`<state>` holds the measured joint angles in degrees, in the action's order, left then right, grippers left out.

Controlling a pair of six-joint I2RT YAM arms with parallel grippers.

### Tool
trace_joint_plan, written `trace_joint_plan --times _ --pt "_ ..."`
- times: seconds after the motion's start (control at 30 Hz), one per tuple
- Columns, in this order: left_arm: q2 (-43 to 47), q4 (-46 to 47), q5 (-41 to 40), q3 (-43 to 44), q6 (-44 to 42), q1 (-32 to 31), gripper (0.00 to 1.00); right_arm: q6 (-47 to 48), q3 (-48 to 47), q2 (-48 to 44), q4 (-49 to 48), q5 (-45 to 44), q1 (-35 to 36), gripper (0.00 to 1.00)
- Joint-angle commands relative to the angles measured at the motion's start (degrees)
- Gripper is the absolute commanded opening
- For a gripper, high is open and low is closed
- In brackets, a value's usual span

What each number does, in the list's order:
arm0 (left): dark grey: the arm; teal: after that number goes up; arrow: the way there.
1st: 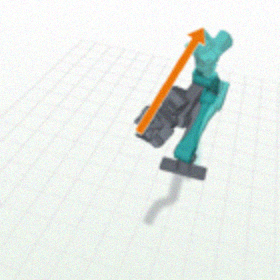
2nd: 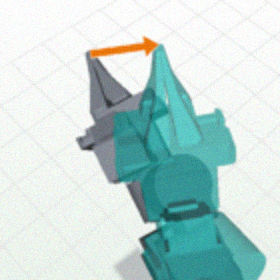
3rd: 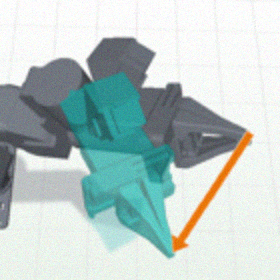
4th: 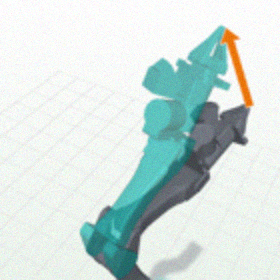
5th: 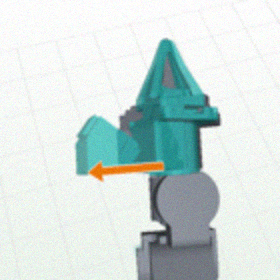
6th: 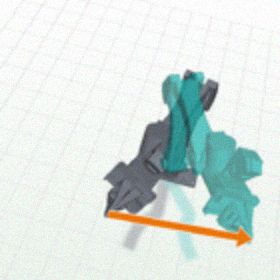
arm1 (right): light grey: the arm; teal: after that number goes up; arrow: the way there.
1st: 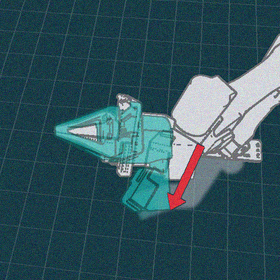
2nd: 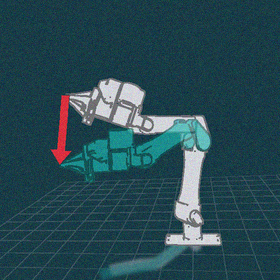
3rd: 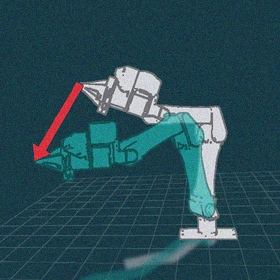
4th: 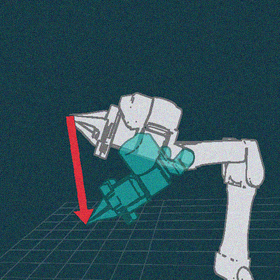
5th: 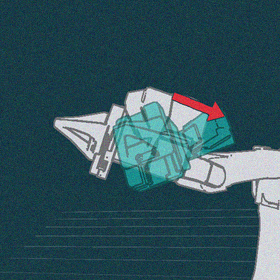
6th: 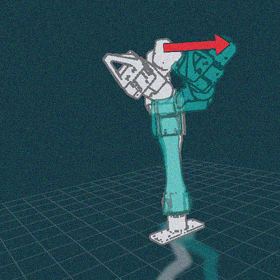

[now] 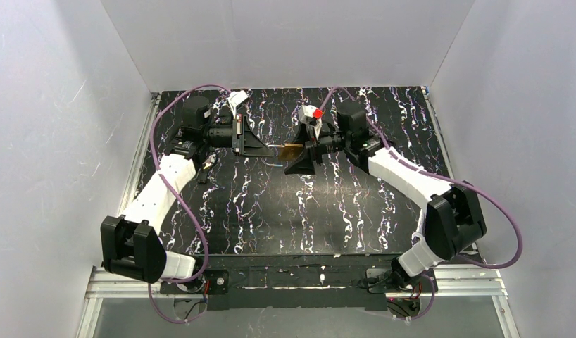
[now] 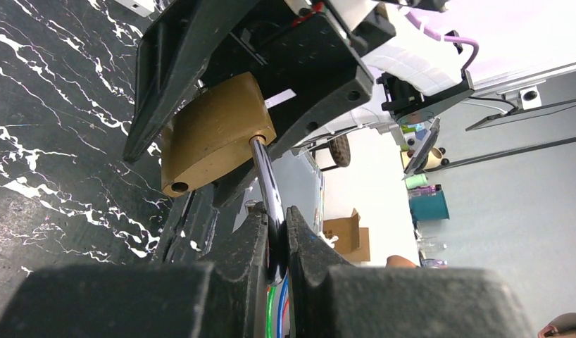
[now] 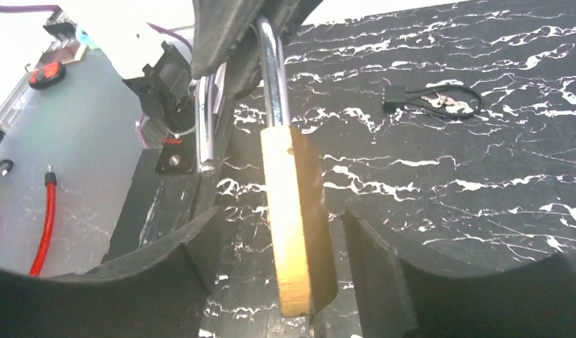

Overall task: Lock with the key
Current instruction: Lock the lock.

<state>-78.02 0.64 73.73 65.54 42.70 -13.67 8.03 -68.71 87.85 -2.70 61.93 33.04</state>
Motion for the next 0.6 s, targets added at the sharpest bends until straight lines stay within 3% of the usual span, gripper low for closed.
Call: trace_joint_plan --times 0.0,0.07,0.13,0.3,0.57 --pt "3.57 4.06 1.99 2.69 1.17 0.31 0.0 -24.38 6.33 0.99 -35.18 3.0 0.01 0.66" --pt "3.95 5.33 1.34 2.24 1.53 0.61 0.0 -39.13 10.58 2.19 -57.09 2.05 -0.03 0.61" --pt "4.4 9.22 0.65 1.16 4.11 1.3 0.0 -49.17 12.52 3.5 -69.82 0.93 0.01 0.58" --pt "4.53 20.34 -0.78 -1.48 12.26 2.95 0.0 -58.1 12.45 5.93 -79.19 -0.06 0.01 0.52" --pt "3.64 21.84 -0.8 -2.17 13.03 3.04 0.0 -72.97 10.37 9.7 -95.31 -1.66 0.01 0.38"
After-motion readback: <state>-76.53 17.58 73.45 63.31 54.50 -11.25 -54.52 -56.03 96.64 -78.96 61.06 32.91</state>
